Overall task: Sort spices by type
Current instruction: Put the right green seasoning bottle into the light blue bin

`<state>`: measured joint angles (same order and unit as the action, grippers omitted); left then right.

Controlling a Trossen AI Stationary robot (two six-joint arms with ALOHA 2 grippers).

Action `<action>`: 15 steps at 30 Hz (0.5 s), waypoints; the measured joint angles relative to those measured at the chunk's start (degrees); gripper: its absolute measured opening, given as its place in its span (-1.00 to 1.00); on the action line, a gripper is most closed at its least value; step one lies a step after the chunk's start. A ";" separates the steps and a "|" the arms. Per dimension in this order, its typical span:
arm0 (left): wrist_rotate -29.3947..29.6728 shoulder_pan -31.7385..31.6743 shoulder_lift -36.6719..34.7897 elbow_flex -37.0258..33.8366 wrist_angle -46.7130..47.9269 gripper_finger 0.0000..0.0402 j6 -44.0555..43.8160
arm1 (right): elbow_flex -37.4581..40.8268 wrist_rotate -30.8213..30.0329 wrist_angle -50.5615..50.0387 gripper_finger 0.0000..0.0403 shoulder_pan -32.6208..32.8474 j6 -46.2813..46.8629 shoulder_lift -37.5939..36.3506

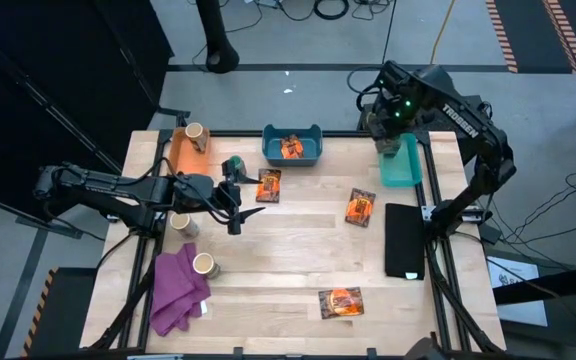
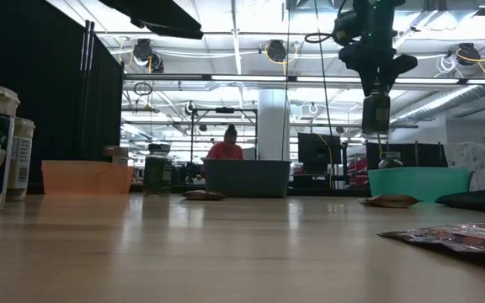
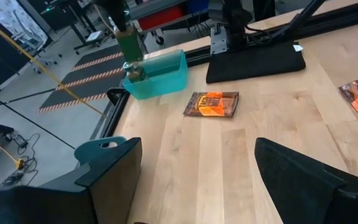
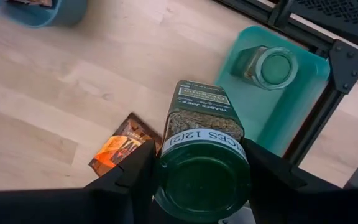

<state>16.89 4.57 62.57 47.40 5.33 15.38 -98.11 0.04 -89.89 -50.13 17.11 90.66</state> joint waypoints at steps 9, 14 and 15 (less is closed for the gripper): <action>0.15 0.01 0.00 0.00 0.12 0.58 0.02 | 7.88 -0.46 0.90 -0.13 -4.07 -1.52 -1.08; 0.15 0.00 0.00 0.00 0.12 0.58 0.02 | 12.70 -3.00 1.71 -0.13 -5.93 -1.78 -1.08; 0.15 0.01 0.00 0.00 0.13 0.58 0.02 | 13.69 -3.32 2.09 -0.13 -6.32 -1.80 -1.08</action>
<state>17.04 4.57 62.57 47.40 5.46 15.40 -84.42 -3.27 -87.80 -56.46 15.31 89.58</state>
